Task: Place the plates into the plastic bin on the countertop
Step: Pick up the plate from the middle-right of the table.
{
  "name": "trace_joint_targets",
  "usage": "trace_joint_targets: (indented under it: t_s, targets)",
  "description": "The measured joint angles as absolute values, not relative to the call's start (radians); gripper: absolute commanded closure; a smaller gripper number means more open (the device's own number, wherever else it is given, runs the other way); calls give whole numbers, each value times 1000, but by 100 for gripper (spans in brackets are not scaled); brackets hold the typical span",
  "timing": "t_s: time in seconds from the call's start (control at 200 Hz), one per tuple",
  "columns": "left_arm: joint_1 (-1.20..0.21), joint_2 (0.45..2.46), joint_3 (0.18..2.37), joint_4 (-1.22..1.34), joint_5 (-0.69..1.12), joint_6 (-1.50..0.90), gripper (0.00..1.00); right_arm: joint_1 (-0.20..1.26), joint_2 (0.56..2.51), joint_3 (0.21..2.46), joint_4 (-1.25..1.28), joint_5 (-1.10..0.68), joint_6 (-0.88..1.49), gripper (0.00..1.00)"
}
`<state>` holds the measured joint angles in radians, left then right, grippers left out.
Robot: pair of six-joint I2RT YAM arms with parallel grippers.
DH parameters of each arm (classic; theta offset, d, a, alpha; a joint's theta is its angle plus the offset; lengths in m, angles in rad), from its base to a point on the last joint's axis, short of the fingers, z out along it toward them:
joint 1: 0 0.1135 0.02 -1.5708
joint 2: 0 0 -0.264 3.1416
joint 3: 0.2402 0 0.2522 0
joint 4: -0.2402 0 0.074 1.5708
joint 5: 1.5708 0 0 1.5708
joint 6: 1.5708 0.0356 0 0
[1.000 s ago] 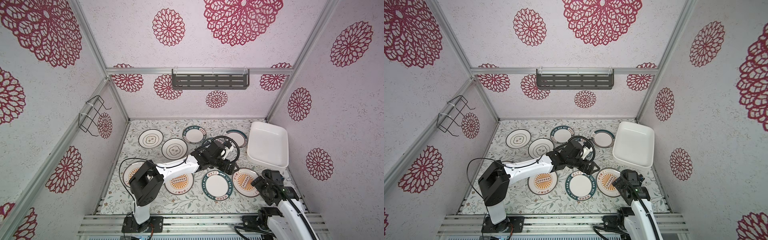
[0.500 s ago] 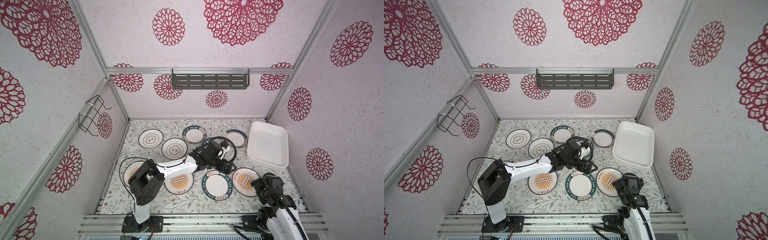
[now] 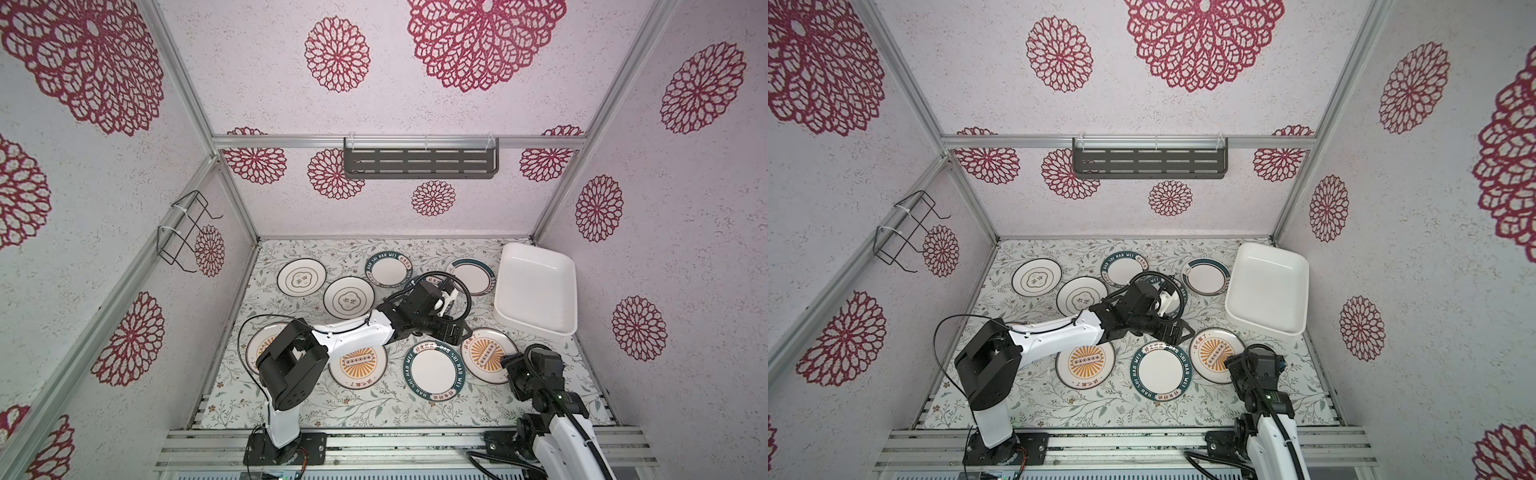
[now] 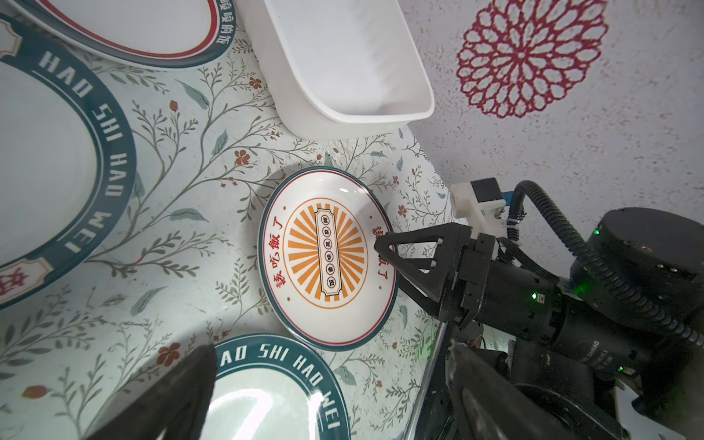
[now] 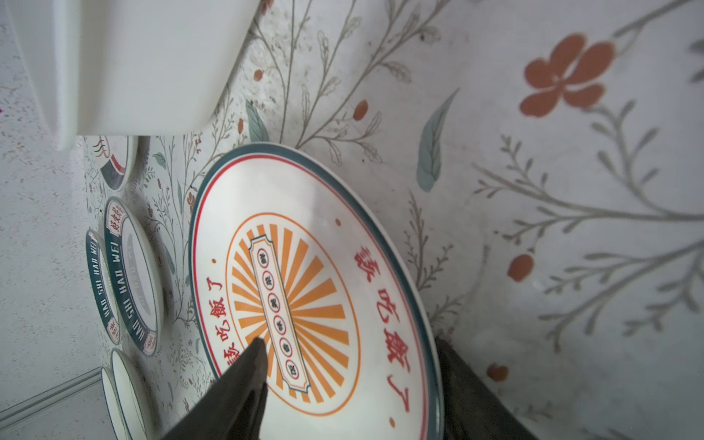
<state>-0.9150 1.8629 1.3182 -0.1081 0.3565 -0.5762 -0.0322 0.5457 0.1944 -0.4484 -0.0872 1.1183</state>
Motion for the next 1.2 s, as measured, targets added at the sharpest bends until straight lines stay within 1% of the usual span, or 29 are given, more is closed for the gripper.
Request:
trace_joint_targets:
  t_s: [0.11,0.25,0.35,0.46,0.641,0.721,0.816,1.081,1.196]
  targets:
    - [-909,1863,1319,-108,362,-577,3,-33,545,194,-456,-96,1123,45]
    - [-903,1863,1319,-109,368,-576,3,-32,526,188,-475,-115,1138,49]
    - [-900,1863,1318,-109,372,-576,3,-32,511,184,-484,-121,1149,56]
    - [-900,1863,1319,-109,374,-576,3,-32,495,173,-487,-130,1166,58]
    - [-900,1863,1318,-109,376,-577,3,-32,459,151,-482,-133,1200,65]
    - [-900,1863,1318,-109,376,-577,3,-32,444,141,-479,-133,1216,72]
    - [-899,1863,1318,-109,376,-577,3,-32,427,133,-481,-133,1230,76]
    - [-899,1863,1312,-108,376,-578,3,-32,365,134,-485,-132,1246,83]
    - [-899,1863,1309,-108,377,-579,3,-32,361,134,-485,-132,1250,83]
